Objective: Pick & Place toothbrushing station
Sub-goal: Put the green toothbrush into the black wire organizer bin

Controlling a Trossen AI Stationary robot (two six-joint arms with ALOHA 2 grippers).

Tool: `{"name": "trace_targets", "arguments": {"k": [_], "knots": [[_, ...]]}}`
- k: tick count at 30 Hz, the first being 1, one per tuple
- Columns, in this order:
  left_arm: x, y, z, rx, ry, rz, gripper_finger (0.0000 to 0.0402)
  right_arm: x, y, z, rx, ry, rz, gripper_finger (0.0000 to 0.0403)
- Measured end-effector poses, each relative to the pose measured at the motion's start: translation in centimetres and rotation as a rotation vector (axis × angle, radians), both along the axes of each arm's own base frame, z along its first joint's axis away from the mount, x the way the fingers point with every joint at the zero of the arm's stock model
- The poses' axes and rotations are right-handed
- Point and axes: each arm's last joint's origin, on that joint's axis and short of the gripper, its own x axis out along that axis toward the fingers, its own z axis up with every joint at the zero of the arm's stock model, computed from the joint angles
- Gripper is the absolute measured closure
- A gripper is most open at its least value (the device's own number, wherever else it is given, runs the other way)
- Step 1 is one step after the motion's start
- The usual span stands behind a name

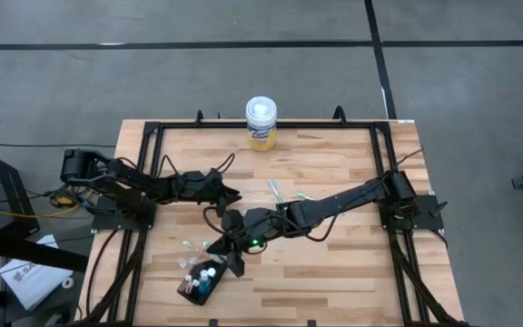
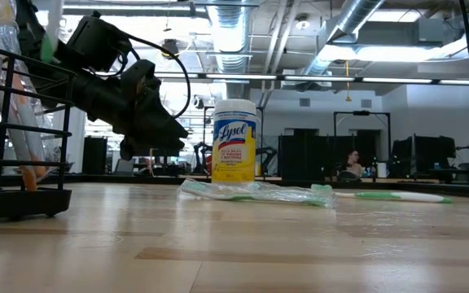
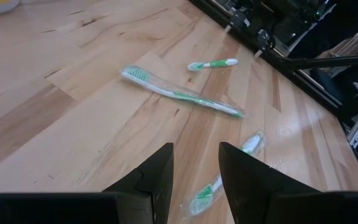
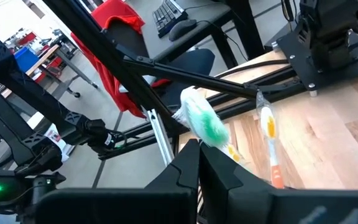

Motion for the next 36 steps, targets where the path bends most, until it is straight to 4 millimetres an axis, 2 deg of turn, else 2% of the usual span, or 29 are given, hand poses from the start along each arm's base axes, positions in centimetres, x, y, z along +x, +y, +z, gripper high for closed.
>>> {"name": "trace_targets", "arguments": {"k": [5,12,20,29,36], "knots": [[0.0,0.0,0.0,0.001,0.0,0.003,0.0279,-0.1,0.3,-0.1,0.001,-0.001,0.008,0.0403],[0.0,0.0,0.0,0.001,0.0,0.003,0.0279,-0.3,0.3,-2.9,0.044,0.017,-0.006,0.0403],[0.0,0.0,0.0,0.003,0.0,0.002,0.0279,-0.3,0.2,-3.0,0.04,0.001,-0.005,0.0403],[0.0,0.0,0.0,0.004,0.001,0.003,0.0279,1.1,1.2,-6.6,0.094,0.026,0.027,0.0403],[0.0,0.0,0.0,0.004,0.002,0.004,0.0279,1.3,1.7,-7.3,0.12,0.024,0.044,0.0403]]}}
